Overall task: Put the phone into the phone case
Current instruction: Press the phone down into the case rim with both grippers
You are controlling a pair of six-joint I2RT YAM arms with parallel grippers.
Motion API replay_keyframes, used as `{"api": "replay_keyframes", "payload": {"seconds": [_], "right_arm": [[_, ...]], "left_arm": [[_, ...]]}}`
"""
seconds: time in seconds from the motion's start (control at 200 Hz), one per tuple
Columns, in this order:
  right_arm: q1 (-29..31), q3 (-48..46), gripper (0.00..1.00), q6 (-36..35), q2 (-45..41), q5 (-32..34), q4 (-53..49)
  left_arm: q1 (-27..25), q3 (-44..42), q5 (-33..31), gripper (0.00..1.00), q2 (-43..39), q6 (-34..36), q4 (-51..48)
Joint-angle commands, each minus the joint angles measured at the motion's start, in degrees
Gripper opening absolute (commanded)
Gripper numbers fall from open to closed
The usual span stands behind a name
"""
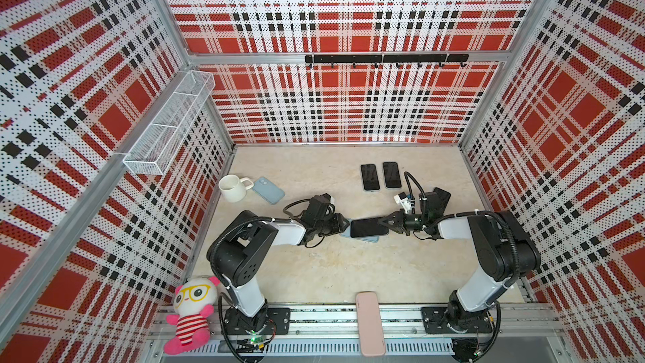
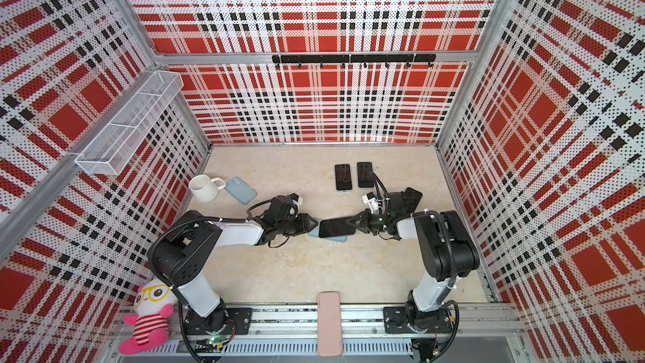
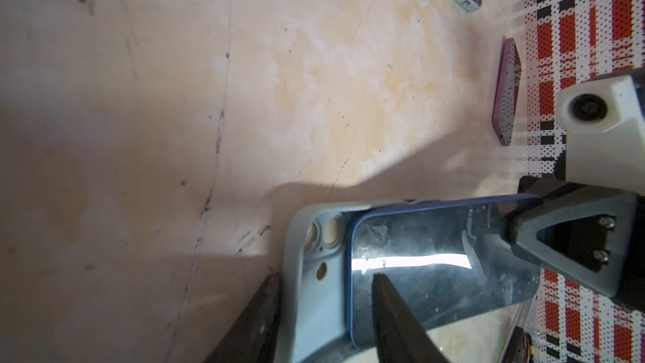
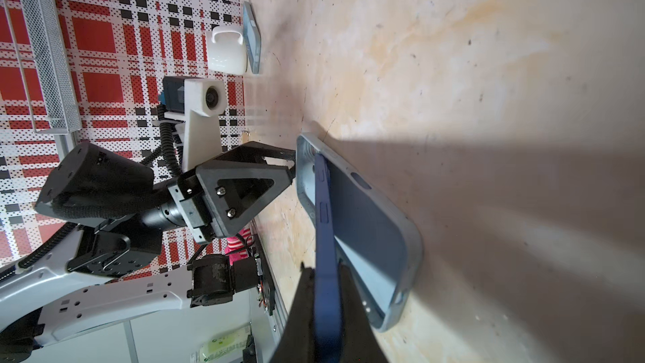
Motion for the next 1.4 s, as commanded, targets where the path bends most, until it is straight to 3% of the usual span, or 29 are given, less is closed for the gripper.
{"api": "replay_keyframes", "payload": {"seconds": [0.0, 0.14, 0.286, 0.571, 0.711, 0.912, 1.152, 1.283, 1.393], "right_arm": [[3.1, -1.6, 0.0, 0.5, 3.4, 4.6, 0.8], [3.8, -1.7, 0.0, 0.9, 4.8, 3.6, 2.4], [5.3, -1.9, 0.0, 3.6, 6.0, 0.0, 7.2], [7.0, 0.9, 0.0, 0.4, 7.6, -0.4, 2.8], [7.6, 0.1, 0.0, 4.0, 8.3, -2.2, 8.8], [7.7, -0.6, 0.0, 4.3, 8.7, -0.2, 8.7], [7.7, 0.3, 0.0, 3.2, 7.7, 1.2, 5.4], [7.7, 2.1, 0.11, 0.3, 6.1, 3.0, -0.7], [7.7, 3.7, 0.26, -2.2, 4.1, 5.0, -6.0]], "left_arm": [[-4.2, -2.1, 4.3, 0.45, 1.7, -3.6, -0.8], [-4.5, -3.2, 3.9, 0.45, 1.7, -4.8, 0.4], [-4.6, -2.9, 3.9, 0.54, 2.7, -5.1, 0.4], [-4.2, -2.1, 3.3, 0.55, 3.7, -4.0, -0.4], [-4.1, -1.8, 3.3, 0.57, 4.6, -3.8, -0.3], [-3.2, -2.7, 3.5, 0.59, 3.2, -3.7, -0.7], [-2.2, -3.7, 0.4, 0.69, -0.5, -0.9, -6.8], [-1.9, -3.6, -2.1, 0.7, -2.1, 1.2, -11.2], [-1.8, -3.6, -2.5, 0.62, -2.1, 1.6, -11.5]]}}
